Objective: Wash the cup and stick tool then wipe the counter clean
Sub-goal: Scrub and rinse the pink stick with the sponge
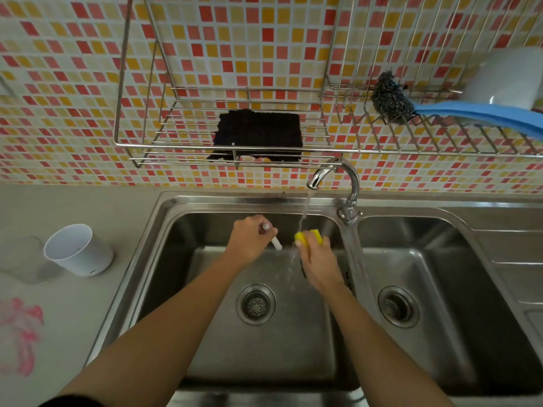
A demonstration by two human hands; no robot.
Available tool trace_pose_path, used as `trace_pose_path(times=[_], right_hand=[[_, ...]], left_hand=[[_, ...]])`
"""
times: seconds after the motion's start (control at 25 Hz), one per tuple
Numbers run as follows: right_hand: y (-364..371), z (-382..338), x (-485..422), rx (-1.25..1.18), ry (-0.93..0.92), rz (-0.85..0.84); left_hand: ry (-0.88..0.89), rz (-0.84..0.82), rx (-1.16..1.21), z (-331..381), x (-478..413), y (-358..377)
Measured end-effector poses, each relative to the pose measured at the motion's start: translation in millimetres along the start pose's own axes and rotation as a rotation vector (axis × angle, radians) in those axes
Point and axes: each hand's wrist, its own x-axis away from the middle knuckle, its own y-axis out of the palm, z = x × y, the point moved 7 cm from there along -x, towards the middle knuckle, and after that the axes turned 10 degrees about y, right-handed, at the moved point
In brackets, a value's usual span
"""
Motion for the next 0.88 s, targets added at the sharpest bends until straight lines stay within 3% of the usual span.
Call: trace_pose_path(times=[0.36,0.6,0.76,0.88], right_hand=[[32.5,-19.3,-4.2,0.154,0.194,-0.077],[20.9,-55.2,18.4,0.115,0.167,0.056],[-6.1,-86.0,58.8,-0.226,0.141,0.134],[-49.5,-130.8,97.6,-0.473,-0.038,0.273]], left_hand=[[0.094,0.02,-0.168,-5.2,21.8,-29.7],[0.11,0.034,-0.199,-11.2,43.4,-64.4],[-0.105,0.158,0.12,-42.9,54.1,-98.7],[-0.238,0.22,0.313,-61.8,64.2,-118.3]])
